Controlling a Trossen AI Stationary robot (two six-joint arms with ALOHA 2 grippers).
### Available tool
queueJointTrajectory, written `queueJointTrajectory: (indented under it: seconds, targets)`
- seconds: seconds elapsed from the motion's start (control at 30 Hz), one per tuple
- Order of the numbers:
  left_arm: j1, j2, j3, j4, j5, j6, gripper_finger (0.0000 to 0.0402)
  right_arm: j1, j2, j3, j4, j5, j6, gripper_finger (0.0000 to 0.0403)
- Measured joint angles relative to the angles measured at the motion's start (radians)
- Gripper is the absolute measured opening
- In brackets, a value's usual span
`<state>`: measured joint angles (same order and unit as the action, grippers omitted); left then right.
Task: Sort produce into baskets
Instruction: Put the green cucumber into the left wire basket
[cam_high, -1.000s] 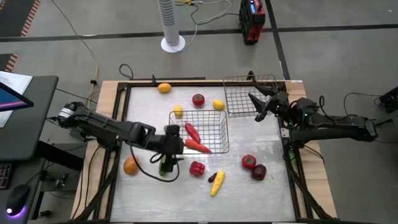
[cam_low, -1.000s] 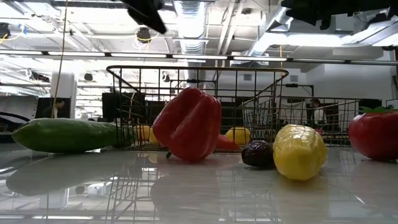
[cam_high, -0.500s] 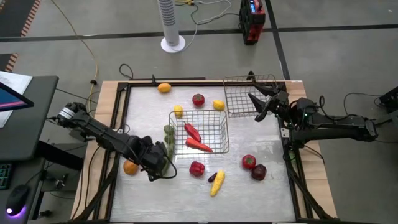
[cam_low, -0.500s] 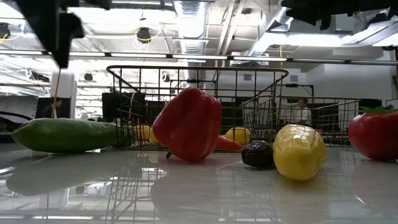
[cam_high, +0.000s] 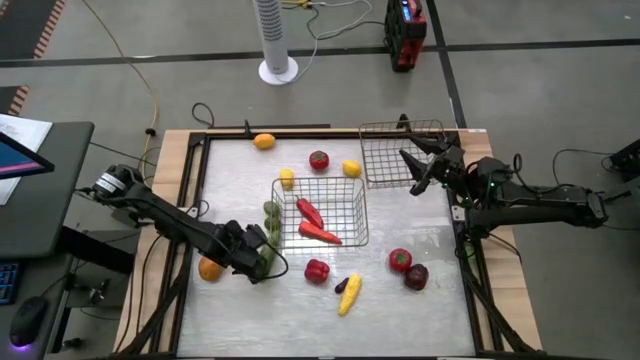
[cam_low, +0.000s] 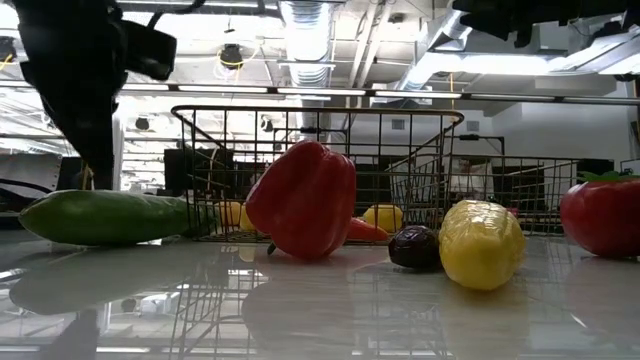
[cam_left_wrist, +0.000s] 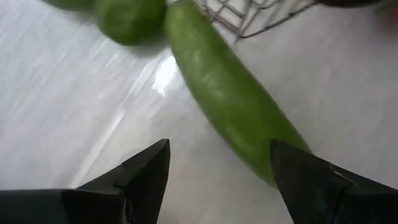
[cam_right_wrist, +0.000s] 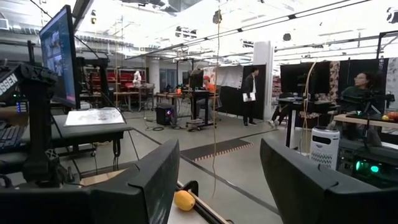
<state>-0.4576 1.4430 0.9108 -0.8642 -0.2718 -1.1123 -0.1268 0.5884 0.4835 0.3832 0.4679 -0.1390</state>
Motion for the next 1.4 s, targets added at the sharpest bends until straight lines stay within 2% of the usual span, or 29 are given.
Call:
queueJointTrajectory:
  seconds: [0.17,0.4,0.63,0.83,1.0,1.17,1.27,1.4]
  targets:
    - [0.001,0.000,-0.040,0.044,-0.004,-0.004,0.0284,0.000,0.000,0.000,0.000,0.000,-0.001,0.0253]
    - [0.001,0.000,-0.090,0.192,-0.021,0.009,0.0327,0.000,0.000,0.000,0.000,0.000,-0.001,0.0253]
    - [0.001,0.000,-0.146,0.214,-0.044,-0.015,0.0333,0.000,0.000,0.000,0.000,0.000,-0.001,0.0253]
    - [0.001,0.000,-0.210,0.305,-0.058,0.020,0.0332,0.000,0.000,0.000,0.000,0.000,-0.001,0.0253]
    - [0.001,0.000,-0.215,0.310,-0.048,0.065,0.0307,0.000,0.000,0.000,0.000,0.000,-0.001,0.0253]
    - [0.007,-0.001,-0.215,0.292,-0.025,0.133,0.0242,0.000,0.000,0.000,0.000,0.000,-0.001,0.0253]
    - [0.028,-0.007,-0.212,0.270,0.023,0.170,0.0203,0.000,0.000,0.000,0.000,0.000,-0.001,0.0253]
    - [0.056,-0.005,-0.172,0.137,0.090,0.230,0.0183,0.000,0.000,0.000,0.000,0.000,0.000,0.0253]
